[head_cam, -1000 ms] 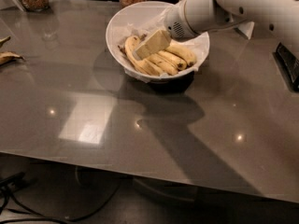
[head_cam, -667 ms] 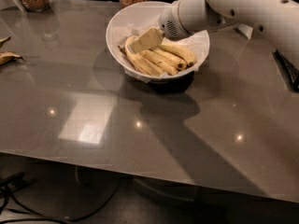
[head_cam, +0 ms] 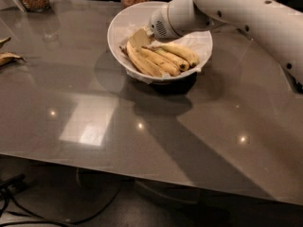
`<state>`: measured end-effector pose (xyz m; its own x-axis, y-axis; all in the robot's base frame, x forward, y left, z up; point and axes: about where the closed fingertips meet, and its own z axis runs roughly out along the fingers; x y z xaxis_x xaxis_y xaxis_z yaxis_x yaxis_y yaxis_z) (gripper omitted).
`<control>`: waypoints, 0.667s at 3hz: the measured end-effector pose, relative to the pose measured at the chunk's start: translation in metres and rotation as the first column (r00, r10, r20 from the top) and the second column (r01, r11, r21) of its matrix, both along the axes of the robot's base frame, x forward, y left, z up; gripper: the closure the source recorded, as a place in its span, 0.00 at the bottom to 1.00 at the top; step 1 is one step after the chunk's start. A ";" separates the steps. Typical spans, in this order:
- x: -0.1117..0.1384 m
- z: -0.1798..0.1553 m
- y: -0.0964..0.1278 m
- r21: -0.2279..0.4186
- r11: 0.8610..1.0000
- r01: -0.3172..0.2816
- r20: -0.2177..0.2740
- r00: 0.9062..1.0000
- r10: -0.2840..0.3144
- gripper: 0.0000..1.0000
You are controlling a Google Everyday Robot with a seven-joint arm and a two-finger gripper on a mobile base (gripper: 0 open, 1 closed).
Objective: Pick banana from white bowl
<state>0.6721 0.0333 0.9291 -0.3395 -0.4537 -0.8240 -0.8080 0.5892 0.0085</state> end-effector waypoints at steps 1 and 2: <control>-0.004 -0.006 0.012 0.016 1.000 -0.005 -0.050 0.999 0.006 0.54; -0.008 -0.011 0.020 0.024 1.000 -0.004 -0.089 0.996 0.006 0.39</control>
Offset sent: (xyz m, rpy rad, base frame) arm -0.0116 0.0258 -0.0146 0.0352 0.1342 -0.0009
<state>0.6644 0.0536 0.9184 -0.4096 -0.4363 -0.8012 -0.8065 0.5836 0.0945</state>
